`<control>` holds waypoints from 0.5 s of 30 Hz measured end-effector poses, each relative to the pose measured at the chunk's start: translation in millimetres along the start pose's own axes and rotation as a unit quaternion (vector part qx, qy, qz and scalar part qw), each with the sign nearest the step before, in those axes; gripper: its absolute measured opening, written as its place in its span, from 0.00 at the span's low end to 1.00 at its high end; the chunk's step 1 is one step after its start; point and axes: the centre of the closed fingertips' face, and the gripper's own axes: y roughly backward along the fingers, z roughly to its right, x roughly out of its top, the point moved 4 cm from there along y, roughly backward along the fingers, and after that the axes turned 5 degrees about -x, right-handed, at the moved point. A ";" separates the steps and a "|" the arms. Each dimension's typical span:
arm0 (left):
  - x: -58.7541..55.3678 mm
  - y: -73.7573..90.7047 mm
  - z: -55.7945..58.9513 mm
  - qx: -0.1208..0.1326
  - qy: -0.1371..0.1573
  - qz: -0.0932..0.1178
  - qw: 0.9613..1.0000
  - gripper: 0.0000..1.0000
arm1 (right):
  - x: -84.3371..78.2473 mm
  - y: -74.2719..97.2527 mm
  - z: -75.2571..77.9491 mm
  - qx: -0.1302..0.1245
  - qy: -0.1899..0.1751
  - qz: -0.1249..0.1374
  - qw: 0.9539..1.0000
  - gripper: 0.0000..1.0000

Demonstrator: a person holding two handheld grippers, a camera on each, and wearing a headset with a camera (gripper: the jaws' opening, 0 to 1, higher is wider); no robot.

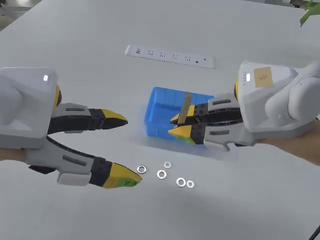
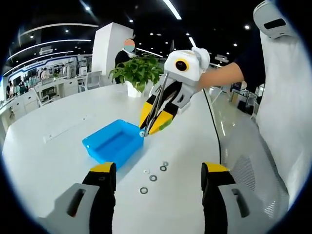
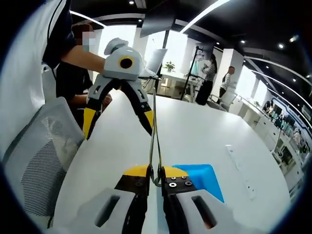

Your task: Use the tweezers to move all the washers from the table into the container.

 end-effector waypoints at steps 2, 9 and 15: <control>1.0 0.7 -0.4 0.000 0.002 0.004 1.000 0.79 | 2.4 0.2 6.9 -0.003 -0.005 0.004 1.000 0.10; 2.0 3.1 -5.8 0.010 0.014 0.011 1.000 0.93 | 3.2 -2.9 31.5 -0.015 -0.010 0.005 1.000 0.10; -0.9 3.0 -11.0 0.019 0.017 0.013 1.000 0.99 | -5.1 -9.2 56.2 -0.035 -0.009 0.002 0.999 0.10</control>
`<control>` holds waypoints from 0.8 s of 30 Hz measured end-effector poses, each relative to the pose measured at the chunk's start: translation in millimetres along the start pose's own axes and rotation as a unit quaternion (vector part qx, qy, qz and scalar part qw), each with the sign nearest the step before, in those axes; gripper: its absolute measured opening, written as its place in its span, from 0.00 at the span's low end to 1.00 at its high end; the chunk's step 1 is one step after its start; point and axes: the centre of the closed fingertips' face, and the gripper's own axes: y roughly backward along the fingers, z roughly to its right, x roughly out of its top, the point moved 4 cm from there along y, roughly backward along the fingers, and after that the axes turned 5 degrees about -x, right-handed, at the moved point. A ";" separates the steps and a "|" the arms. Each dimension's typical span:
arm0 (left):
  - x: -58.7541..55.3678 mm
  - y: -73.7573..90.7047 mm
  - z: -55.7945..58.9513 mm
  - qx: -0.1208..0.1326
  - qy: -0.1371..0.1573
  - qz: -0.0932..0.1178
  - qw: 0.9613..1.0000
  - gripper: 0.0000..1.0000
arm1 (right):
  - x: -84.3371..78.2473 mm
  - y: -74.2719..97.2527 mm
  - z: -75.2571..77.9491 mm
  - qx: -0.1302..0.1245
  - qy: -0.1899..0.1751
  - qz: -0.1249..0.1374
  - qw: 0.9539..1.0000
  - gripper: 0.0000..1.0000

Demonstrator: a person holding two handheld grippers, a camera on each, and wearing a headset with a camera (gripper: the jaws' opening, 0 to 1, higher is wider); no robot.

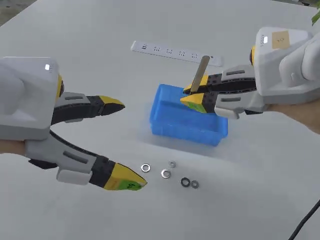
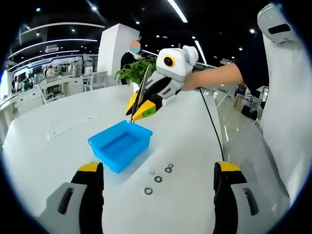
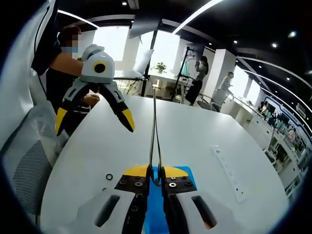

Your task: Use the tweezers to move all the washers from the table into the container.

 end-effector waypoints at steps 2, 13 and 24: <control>-0.9 -0.9 -0.9 0.001 0.000 -0.001 1.000 0.99 | -4.6 -3.1 6.1 -0.006 0.000 -0.004 1.000 0.10; -14.7 -0.7 4.7 -0.018 0.015 -0.024 0.999 0.99 | -43.4 -30.7 23.2 -0.012 -0.027 -0.027 0.999 0.10; -21.4 5.2 3.7 -0.001 0.030 -0.024 0.999 0.99 | -72.1 -54.5 16.3 -0.012 -0.049 -0.036 0.998 0.10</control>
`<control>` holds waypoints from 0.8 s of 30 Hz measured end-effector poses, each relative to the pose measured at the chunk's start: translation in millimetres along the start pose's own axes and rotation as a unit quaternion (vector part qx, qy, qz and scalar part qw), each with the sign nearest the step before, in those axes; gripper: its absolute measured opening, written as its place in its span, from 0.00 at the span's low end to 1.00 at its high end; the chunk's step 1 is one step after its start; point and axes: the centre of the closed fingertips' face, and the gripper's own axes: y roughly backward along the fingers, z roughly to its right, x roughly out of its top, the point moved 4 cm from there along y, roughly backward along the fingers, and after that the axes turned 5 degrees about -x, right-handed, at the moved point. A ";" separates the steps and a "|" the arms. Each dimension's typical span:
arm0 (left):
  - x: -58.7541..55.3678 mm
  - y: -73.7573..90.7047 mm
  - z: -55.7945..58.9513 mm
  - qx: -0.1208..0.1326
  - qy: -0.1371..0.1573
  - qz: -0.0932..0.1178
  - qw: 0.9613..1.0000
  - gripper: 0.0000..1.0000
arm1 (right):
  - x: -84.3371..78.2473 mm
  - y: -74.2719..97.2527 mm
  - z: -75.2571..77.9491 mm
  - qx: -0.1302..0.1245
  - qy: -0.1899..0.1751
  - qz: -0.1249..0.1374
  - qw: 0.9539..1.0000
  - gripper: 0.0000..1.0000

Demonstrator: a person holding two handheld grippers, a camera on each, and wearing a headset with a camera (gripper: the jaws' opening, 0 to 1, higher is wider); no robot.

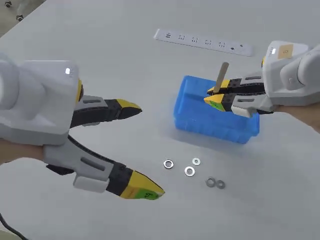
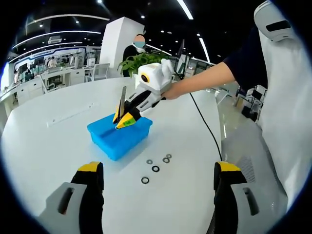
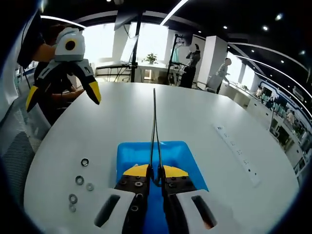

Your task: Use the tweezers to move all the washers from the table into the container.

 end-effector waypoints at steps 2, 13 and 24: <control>-1.8 0.0 0.3 0.000 0.002 -0.004 1.000 0.99 | -4.2 -3.3 -0.8 0.000 -0.003 -0.003 1.000 0.10; -0.2 -3.3 -2.2 0.003 0.010 -0.006 1.000 0.99 | -16.3 -7.0 -3.2 -0.004 -0.014 -0.008 1.000 0.10; 2.4 -7.2 -2.6 -0.001 0.011 -0.006 1.000 0.99 | -19.4 -5.6 -2.0 -0.004 -0.020 -0.005 1.000 0.10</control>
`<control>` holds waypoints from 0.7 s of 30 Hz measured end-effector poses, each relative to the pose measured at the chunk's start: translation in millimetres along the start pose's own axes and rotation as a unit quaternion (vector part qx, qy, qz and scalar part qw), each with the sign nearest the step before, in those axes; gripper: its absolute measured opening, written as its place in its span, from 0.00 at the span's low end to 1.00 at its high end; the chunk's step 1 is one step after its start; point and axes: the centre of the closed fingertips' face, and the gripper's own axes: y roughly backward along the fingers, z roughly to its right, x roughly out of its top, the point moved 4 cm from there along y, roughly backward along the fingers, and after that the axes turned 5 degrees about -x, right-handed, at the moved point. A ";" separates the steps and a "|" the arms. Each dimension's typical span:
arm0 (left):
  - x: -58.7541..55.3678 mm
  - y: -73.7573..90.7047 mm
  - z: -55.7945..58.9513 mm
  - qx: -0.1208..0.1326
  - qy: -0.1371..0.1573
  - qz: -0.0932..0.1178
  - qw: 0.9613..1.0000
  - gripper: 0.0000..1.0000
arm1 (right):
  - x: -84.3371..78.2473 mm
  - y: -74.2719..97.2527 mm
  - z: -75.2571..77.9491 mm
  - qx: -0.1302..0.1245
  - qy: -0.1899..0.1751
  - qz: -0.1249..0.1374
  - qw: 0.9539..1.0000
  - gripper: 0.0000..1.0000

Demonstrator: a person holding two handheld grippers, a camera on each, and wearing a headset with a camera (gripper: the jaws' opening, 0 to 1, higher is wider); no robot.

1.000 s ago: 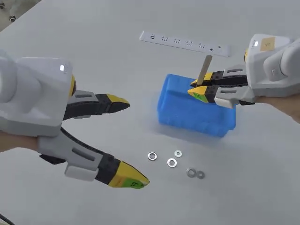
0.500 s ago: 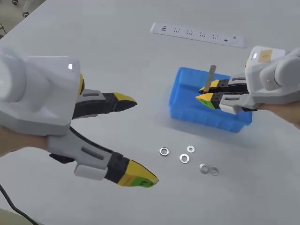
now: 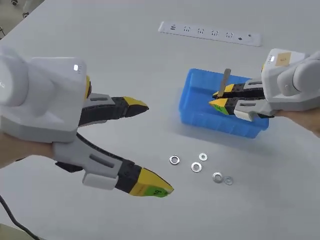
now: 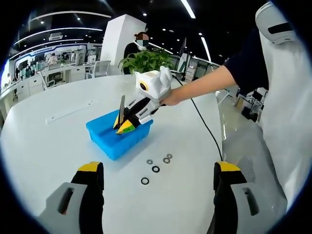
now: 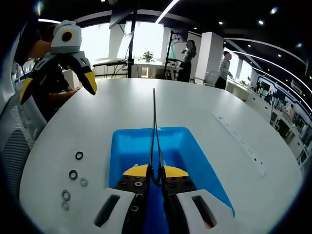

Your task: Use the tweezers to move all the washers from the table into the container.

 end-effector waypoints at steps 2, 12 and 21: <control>-0.6 -0.1 -1.5 0.002 0.000 -0.002 1.000 0.99 | -0.5 0.2 -0.2 0.001 0.000 0.000 1.000 0.10; 38.7 -17.5 -28.8 0.030 -0.038 0.044 0.998 0.99 | -2.5 2.0 1.1 0.002 -0.007 0.003 1.000 0.10; 71.0 -44.0 -49.8 0.032 -0.076 0.061 0.995 0.99 | -2.1 2.1 3.9 0.000 -0.009 0.008 1.000 0.11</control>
